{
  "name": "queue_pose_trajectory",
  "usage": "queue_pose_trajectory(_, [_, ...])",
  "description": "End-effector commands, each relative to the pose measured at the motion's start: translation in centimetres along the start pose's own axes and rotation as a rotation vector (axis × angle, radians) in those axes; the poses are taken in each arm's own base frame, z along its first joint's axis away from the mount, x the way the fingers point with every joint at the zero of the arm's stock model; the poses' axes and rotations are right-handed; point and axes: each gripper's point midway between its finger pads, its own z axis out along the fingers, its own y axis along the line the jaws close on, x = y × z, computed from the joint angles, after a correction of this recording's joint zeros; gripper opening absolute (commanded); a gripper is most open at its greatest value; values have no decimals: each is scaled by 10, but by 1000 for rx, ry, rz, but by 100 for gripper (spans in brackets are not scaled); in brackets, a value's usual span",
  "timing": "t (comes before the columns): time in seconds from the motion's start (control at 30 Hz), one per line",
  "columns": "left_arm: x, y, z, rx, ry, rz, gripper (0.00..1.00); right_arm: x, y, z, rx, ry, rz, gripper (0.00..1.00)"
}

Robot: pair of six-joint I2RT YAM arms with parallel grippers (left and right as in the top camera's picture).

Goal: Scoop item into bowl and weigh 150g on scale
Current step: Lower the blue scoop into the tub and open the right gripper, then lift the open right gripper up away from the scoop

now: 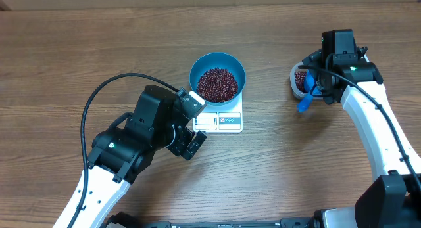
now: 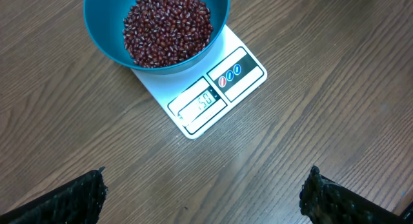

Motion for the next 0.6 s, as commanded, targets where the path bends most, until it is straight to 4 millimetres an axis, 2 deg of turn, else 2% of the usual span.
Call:
queue_pose_trajectory(0.0, [-6, 0, -3, 8, -15, 8, 99, -3, -2, -6, -7, -11, -59, 100])
queue_pose_trajectory(0.17, [-6, 0, -3, 8, -15, 8, 100, -4, 3, -11, -21, -7, -203, 100])
queue_pose_trajectory(0.27, [-6, 0, -3, 8, -15, 8, 100, -5, 11, -26, -49, 20, -333, 100])
queue_pose_trajectory(0.4, [-6, 0, -3, 8, -15, 8, 99, -3, 15, -60, -68, 88, -548, 100])
queue_pose_trajectory(0.57, [-5, 0, -3, 8, -15, 8, 100, -8, 3, -107, -21, 137, -649, 100])
